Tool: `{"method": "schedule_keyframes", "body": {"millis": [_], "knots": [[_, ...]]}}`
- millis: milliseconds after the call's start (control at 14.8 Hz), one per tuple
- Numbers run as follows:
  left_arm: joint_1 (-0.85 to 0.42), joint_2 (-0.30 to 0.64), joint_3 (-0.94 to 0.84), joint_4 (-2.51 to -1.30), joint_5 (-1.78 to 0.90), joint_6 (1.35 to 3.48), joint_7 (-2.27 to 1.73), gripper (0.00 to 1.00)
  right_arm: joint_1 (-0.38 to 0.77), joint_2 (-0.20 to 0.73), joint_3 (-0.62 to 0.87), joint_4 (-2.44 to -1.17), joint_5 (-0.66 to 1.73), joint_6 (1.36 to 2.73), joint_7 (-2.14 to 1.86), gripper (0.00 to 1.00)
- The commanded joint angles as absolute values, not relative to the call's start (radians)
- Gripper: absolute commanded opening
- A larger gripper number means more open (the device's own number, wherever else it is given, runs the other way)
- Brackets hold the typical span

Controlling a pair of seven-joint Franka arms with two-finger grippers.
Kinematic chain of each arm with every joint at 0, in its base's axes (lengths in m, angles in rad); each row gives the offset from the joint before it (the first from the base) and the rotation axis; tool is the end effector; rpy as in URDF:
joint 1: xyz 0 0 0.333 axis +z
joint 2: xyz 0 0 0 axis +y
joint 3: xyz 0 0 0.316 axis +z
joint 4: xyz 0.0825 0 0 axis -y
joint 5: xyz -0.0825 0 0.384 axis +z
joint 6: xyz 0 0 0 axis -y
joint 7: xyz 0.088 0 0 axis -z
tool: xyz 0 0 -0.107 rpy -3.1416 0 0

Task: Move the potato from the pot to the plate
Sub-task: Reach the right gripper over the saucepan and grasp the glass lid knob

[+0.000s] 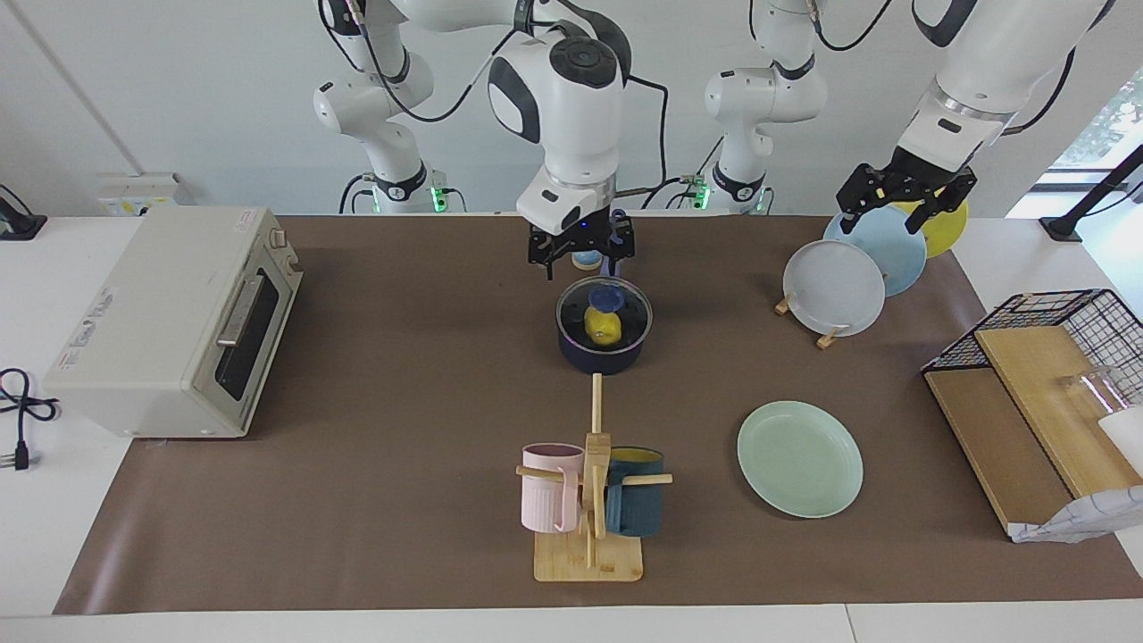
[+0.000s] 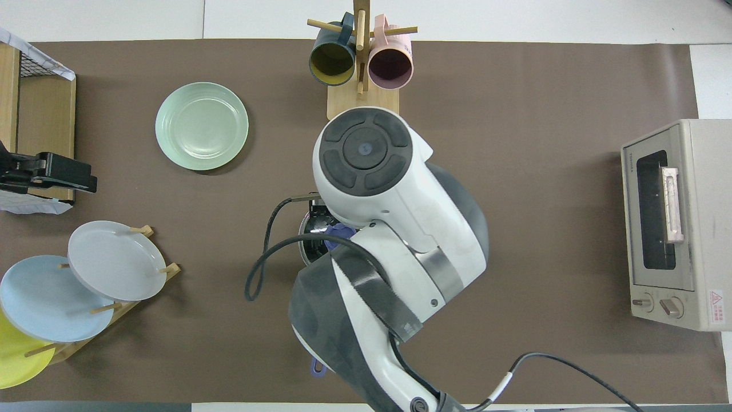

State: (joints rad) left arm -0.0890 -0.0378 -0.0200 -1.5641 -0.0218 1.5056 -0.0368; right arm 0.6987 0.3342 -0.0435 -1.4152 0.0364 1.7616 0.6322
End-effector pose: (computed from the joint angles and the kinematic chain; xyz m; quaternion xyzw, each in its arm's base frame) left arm 0.5327 -0.0610 0.6426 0.9992 -0.0367 -0.0111 0.0097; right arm 0.5215 0.4100 0.5117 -0.9999 -0.0094 0.0015 0.0124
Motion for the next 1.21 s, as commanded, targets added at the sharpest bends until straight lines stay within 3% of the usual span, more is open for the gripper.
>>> {"method": "schedule_keyframes", "body": {"millis": [0,337,943,1145], "knots": [[-0.103,-0.052,-0.017,-1.582,-0.018,1.526,-0.031,1.0,0.733,0.302,-0.044,-1.524,0.021,1.876,0.664,1.0],[-0.103,-0.052,-0.017,-1.582,-0.018,1.525,-0.034,1.0,0.808,0.31,-0.044,-1.672,-0.02,2.031,0.701,1.0],[-0.103,-0.054,-0.017,-1.583,-0.018,1.52,-0.025,1.0,0.807,0.302,-0.044,-1.712,-0.072,2.036,0.655,1.0],[-0.103,-0.052,-0.017,-1.583,-0.018,1.519,-0.025,1.0,0.807,0.299,-0.044,-1.718,-0.072,2.036,0.655,0.94]]}}
